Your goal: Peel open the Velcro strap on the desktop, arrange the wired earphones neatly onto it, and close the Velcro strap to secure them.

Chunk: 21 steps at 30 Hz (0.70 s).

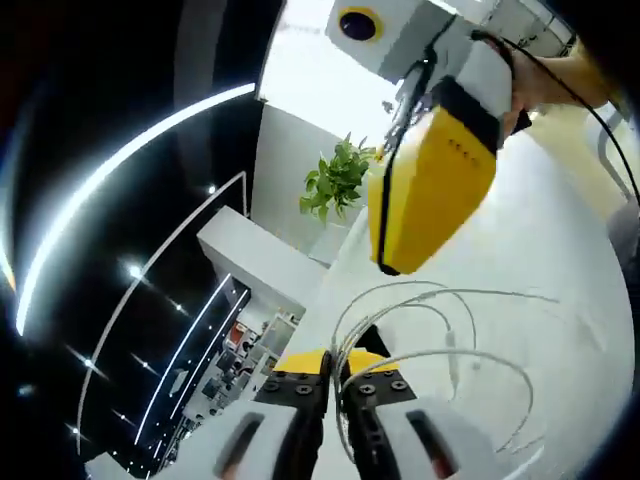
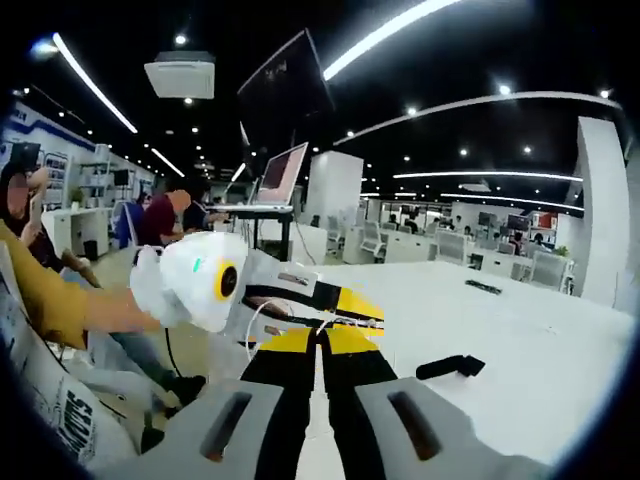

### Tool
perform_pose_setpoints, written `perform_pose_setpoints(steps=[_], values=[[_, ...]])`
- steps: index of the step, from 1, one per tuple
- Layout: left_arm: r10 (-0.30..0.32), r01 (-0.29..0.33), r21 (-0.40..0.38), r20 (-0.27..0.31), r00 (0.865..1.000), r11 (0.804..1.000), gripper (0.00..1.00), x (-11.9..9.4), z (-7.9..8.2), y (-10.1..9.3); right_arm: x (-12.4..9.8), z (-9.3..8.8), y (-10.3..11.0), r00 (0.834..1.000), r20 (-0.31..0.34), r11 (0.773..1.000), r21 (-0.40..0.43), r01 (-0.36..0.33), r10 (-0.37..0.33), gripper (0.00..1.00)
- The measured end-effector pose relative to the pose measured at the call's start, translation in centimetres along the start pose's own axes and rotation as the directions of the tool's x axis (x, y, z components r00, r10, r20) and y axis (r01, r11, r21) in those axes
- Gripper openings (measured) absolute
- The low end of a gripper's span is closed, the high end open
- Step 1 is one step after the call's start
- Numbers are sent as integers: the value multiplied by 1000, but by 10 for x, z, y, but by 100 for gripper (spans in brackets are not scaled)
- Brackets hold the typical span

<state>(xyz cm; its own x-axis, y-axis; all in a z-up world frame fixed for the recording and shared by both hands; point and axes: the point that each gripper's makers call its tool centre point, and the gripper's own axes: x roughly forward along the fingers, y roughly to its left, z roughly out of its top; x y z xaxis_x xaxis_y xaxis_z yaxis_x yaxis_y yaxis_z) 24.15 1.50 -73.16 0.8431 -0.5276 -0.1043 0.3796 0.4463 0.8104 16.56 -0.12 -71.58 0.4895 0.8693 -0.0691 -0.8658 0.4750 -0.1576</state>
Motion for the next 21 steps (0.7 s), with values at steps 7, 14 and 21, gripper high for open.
perform_pose_setpoints(steps=[7,14,21], values=[[-48,46,-27,-98,994,999,8,10,12,15,-9,-2,15,999,41,999,39,-30,28,5],[-72,61,-57,-221,973,997,8,23,3,18,-13,2,13,994,88,998,-4,61,-61,6],[-111,66,-156,-298,948,986,7,26,-5,14,-7,6,1,981,99,986,5,169,-168,11]])
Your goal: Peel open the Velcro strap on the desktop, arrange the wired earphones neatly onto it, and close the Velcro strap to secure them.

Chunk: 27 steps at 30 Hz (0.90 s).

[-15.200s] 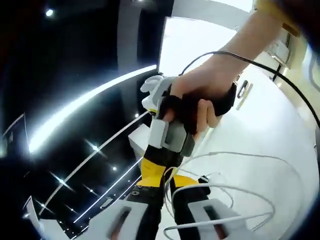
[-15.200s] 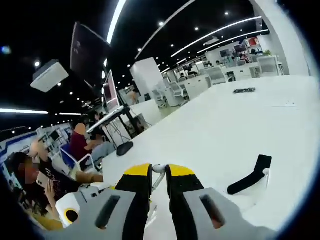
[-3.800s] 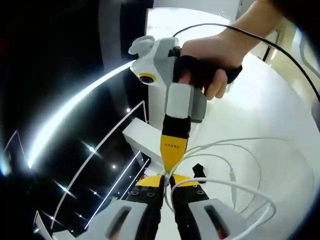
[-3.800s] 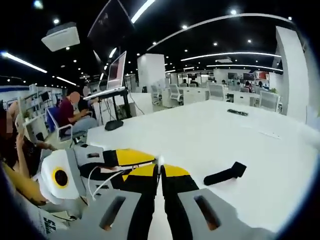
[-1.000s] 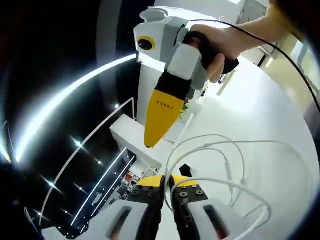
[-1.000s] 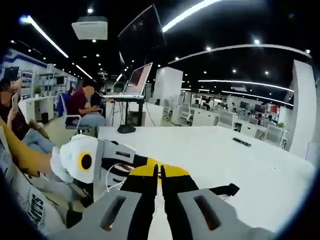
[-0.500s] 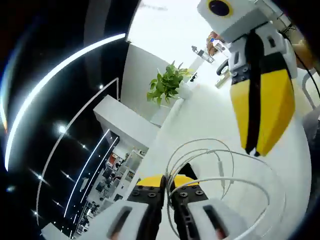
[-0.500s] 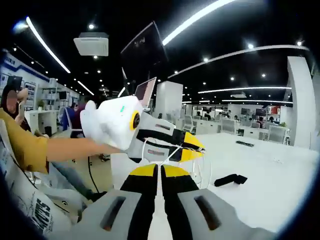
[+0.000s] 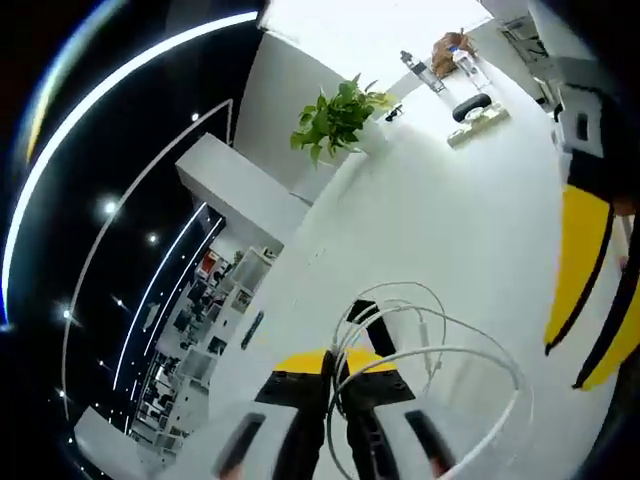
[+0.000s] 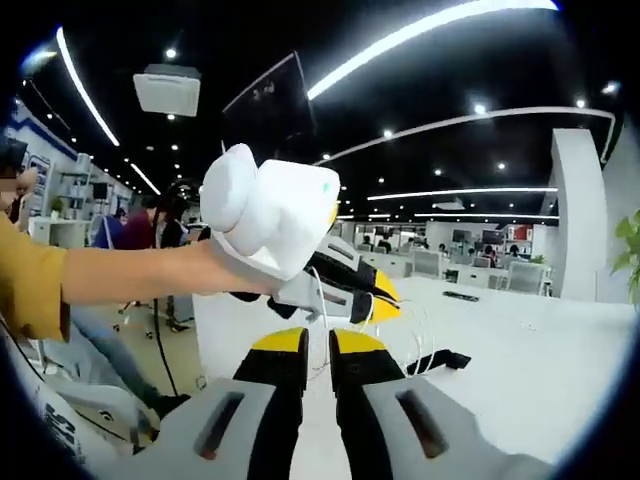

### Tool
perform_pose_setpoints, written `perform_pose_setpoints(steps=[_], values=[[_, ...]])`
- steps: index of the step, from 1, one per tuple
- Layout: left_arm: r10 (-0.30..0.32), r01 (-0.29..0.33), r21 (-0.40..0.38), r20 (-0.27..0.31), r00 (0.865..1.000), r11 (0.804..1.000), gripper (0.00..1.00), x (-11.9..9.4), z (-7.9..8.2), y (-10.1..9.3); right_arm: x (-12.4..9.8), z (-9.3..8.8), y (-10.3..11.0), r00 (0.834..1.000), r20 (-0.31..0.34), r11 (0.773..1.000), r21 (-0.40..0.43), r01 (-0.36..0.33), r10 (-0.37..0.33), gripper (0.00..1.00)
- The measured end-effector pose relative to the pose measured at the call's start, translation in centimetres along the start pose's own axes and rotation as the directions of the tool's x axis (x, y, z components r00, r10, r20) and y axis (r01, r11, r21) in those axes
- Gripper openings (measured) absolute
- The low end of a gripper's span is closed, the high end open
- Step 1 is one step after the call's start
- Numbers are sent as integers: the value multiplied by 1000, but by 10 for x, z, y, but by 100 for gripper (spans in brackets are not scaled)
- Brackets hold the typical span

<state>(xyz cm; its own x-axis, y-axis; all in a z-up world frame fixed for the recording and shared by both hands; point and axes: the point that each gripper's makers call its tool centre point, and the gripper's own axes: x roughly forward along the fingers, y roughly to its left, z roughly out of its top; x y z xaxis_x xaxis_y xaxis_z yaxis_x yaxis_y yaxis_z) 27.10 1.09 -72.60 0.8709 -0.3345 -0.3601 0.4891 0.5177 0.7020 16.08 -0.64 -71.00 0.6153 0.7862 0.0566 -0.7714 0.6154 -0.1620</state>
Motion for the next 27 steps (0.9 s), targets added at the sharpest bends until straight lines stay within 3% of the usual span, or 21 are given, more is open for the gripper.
perform_pose_setpoints(steps=[2,8,14,21,24,27], values=[[-7,7,-29,-8,1000,1000,7,0,-1,-2,0,2,-3,1000,8,1000,-1,26,-26,11],[-9,8,-38,-42,999,999,7,4,-8,-5,4,-2,-1,1000,-12,1000,14,11,-11,12],[-17,15,-42,-38,999,999,7,2,-12,-12,10,-10,-10,994,-69,993,-95,72,-79,12],[-24,20,-74,-41,999,997,7,-6,-17,-18,17,-15,-5,994,-84,993,-99,59,-67,14],[-22,19,-72,-42,999,997,7,-10,-19,-21,17,-17,-15,984,-110,974,-192,119,-142,14],[-31,28,-93,-32,999,995,7,-15,-23,-24,19,-16,-20,982,-108,972,-195,134,-156,14]])
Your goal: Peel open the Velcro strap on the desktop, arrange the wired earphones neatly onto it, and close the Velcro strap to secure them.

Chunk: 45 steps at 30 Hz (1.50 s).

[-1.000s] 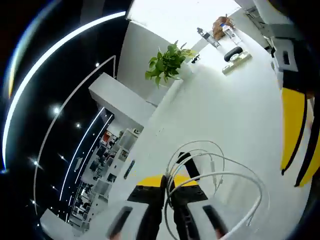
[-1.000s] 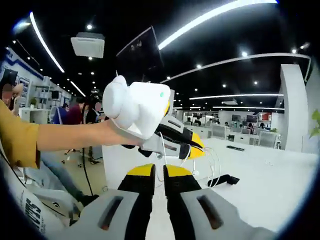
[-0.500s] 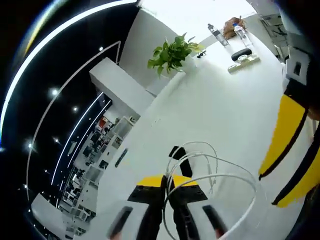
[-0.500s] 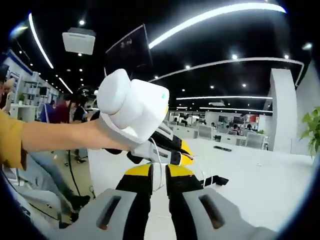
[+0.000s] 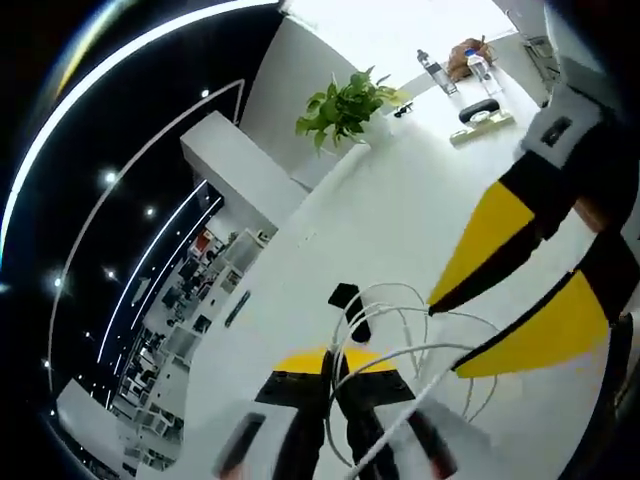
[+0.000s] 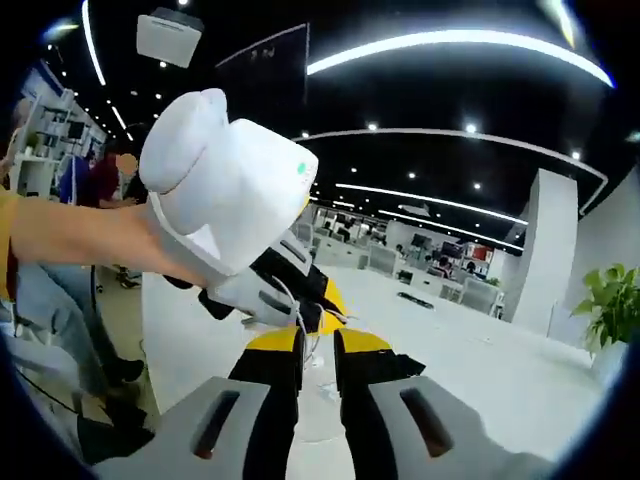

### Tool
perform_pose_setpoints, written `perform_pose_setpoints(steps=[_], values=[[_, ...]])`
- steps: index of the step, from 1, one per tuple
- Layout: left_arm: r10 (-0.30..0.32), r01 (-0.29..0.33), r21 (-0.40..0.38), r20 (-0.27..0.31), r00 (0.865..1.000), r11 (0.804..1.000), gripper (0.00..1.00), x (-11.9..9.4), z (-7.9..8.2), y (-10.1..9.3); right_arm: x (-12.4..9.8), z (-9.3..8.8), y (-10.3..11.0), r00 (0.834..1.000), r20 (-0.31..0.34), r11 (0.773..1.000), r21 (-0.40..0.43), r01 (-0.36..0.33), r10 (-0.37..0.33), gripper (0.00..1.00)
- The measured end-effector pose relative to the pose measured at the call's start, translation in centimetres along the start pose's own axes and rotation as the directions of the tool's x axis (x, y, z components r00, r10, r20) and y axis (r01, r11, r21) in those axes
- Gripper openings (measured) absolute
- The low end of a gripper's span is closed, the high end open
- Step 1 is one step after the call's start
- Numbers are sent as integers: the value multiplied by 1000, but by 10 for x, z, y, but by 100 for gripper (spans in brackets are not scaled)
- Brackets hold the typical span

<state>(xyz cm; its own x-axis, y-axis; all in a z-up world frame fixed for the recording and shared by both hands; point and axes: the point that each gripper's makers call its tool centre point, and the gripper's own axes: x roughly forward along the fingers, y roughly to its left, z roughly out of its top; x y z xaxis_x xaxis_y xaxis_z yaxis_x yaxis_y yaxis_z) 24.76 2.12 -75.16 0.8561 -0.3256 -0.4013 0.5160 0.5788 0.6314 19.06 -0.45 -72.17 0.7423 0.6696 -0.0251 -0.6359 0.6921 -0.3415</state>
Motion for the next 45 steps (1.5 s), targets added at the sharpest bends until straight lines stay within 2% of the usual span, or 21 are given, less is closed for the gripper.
perform_pose_setpoints(steps=[4,7,12,21,29,33,42,45], values=[[2,-2,-4,6,1000,1000,7,-9,-2,-5,4,-5,-5,1000,-21,1000,31,-1,2,16],[0,0,-6,12,1000,1000,7,-13,-4,-8,4,-7,-8,999,-31,999,-22,29,-30,16],[0,0,4,15,1000,1000,7,-18,-5,-11,9,-11,-8,998,-50,999,-38,26,-28,17],[25,-27,71,33,999,997,7,-24,-2,-12,8,-20,-16,996,-73,998,-44,44,-47,18],[49,-61,148,88,995,987,7,-34,7,-19,9,-23,-12,995,-82,995,-87,42,-49,18],[70,-87,193,94,993,977,8,-37,8,-19,8,-20,-11,996,-69,995,-88,45,-51,16],[104,-144,253,166,981,957,8,-50,21,-13,2,-5,-9,998,-24,993,-110,46,-49,9],[111,-166,277,203,973,946,8,-58,28,-12,-3,1,-7,999,-8,990,-130,46,-48,8]])
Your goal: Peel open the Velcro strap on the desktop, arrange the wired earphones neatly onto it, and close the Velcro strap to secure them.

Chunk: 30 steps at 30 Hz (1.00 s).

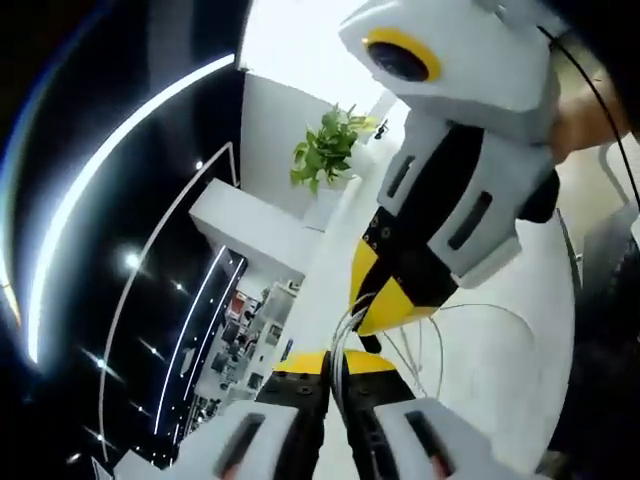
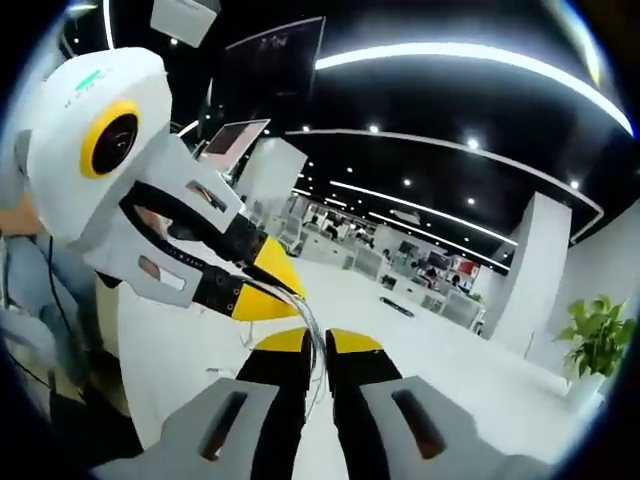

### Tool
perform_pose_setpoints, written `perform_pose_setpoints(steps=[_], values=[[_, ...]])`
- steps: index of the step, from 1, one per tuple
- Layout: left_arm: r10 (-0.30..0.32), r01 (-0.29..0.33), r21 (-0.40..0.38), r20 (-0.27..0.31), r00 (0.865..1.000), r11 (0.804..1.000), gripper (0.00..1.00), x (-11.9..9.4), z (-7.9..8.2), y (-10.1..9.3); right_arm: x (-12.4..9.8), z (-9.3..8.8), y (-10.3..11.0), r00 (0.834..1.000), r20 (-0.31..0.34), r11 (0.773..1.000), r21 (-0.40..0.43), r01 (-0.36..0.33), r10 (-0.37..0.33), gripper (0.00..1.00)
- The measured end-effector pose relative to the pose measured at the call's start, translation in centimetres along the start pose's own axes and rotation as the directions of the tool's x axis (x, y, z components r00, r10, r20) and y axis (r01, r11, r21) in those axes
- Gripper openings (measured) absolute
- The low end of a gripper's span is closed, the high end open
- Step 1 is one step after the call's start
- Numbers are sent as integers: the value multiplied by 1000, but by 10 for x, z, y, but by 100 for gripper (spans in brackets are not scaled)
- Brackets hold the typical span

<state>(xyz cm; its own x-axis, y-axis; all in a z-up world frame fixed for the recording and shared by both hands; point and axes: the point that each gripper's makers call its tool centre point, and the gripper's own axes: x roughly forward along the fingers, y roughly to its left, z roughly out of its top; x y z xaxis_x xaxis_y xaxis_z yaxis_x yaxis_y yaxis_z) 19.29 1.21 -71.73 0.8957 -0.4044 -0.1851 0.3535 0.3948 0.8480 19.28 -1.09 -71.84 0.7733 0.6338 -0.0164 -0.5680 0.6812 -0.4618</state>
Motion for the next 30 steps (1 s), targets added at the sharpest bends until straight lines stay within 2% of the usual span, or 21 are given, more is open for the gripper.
perform_pose_setpoints(steps=[3,7,12,16,19,25,27,30], values=[[14,-14,14,30,999,1000,8,-6,8,5,-3,7,-2,1000,17,1000,-14,-9,9,6],[27,-29,26,70,997,999,8,-14,16,10,-11,19,2,995,56,993,75,-87,83,5],[2,-2,1,123,992,1000,9,-13,18,7,-16,25,-2,984,69,978,116,-171,164,5],[-16,16,0,164,986,1000,10,-11,20,5,-20,26,1,964,80,951,163,-264,254,5],[-44,47,-12,198,979,999,10,-12,23,0,-23,23,3,944,93,917,223,-330,317,5],[-57,63,-22,210,976,998,10,-8,21,-4,-26,17,3,930,117,889,275,-367,348,5],[-65,69,-11,209,976,998,10,-4,21,-8,-26,14,6,920,129,866,311,-391,369,5],[-78,77,13,210,975,997,10,0,20,-15,-24,10,7,915,135,851,338,-403,379,5]])
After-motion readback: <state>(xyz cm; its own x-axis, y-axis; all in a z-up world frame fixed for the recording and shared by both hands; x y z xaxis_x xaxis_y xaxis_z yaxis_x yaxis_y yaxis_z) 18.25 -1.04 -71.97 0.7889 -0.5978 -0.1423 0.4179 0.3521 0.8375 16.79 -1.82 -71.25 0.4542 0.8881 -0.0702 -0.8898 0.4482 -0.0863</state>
